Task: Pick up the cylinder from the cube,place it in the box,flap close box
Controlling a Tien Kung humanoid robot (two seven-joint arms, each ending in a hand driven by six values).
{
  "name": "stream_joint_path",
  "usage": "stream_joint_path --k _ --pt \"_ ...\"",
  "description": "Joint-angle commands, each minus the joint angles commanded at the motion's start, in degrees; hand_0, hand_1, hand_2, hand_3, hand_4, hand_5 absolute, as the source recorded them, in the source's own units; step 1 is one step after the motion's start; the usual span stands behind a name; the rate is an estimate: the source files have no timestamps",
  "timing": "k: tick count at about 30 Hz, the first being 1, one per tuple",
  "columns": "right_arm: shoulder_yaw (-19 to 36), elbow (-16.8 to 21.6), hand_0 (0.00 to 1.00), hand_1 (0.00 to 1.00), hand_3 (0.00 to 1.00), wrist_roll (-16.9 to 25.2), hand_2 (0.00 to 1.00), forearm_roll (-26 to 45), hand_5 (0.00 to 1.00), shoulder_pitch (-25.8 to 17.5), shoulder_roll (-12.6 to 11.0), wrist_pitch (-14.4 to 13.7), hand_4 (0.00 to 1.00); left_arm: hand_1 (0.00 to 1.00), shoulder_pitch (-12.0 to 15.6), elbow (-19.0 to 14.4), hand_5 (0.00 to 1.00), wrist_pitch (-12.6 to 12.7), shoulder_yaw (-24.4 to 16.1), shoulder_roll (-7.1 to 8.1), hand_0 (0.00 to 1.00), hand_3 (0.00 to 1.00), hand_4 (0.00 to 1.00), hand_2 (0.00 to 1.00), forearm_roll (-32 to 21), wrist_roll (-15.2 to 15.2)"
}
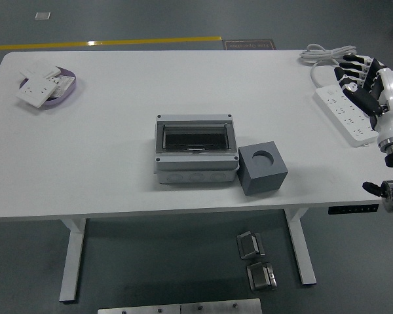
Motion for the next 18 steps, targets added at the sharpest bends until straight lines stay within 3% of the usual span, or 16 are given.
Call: stream_joint_path --k 18 --pt "-0.8 -0.5 0.627 0.667 0.679 -0.1 0.679 -0.5 0.357 -0.1 1.5 0.3 0.754 0.623 0.4 0.0 0.169 0.1 -1.1 0.19 0.571 0.614 0.640 0.601 0.7 0.4"
